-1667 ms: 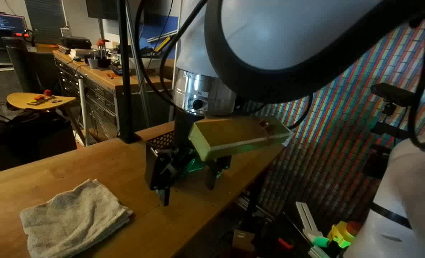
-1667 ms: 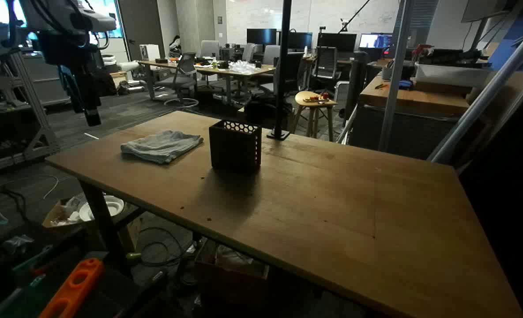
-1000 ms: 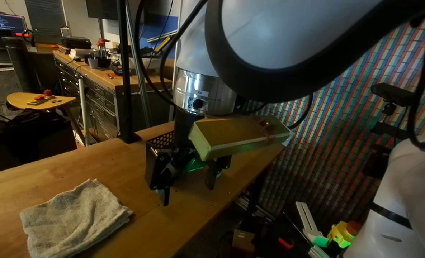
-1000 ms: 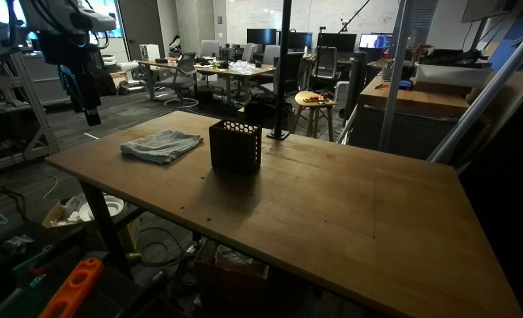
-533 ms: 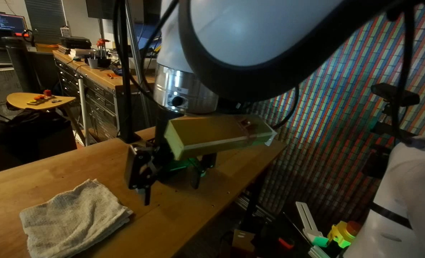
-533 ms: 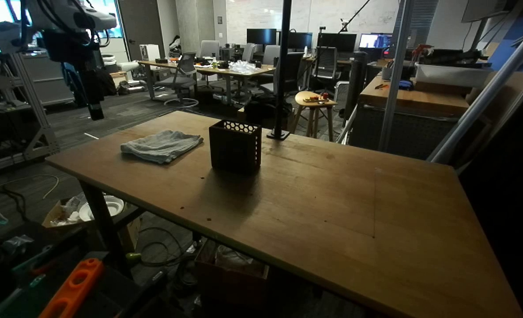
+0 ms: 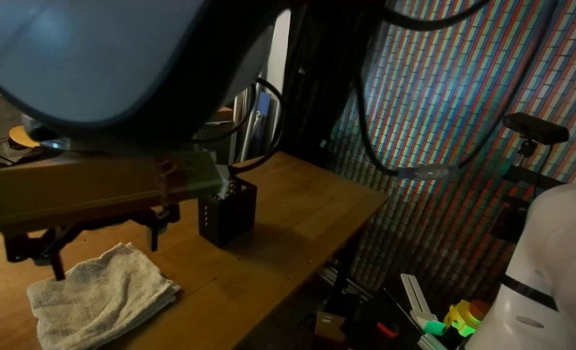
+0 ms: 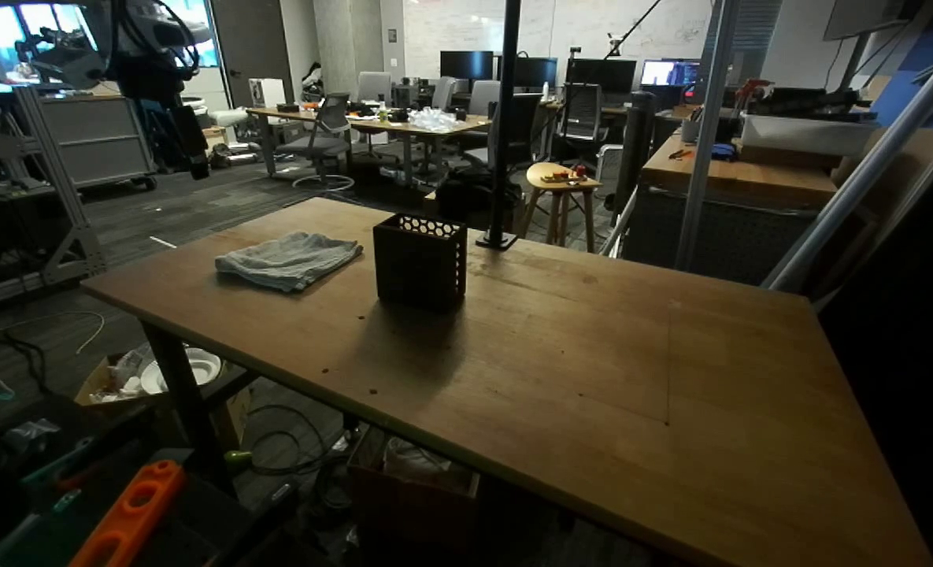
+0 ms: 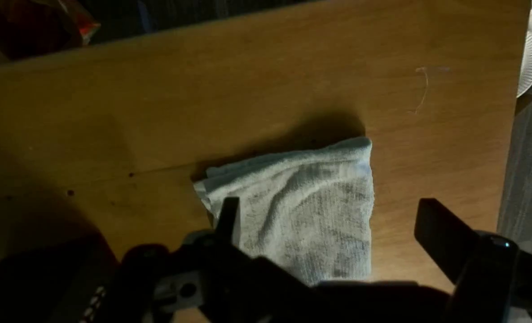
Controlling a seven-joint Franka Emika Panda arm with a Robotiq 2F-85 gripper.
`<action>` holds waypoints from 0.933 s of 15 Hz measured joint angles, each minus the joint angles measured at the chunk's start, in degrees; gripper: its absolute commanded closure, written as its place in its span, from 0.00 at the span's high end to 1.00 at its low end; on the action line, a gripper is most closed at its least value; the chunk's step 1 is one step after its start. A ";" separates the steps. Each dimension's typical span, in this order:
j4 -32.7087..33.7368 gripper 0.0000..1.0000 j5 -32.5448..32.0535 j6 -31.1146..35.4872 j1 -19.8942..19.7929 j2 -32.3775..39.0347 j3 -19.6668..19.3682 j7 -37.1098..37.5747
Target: Place the white towel in the basket
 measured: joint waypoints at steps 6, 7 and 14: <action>18.63 1.00 -21.80 -1.73 4.31 17.24 -5.16 4.59; 21.23 1.00 -22.96 -1.98 5.58 19.58 -6.64 4.15; 29.08 1.00 -22.84 -0.55 9.65 30.04 -13.64 -6.76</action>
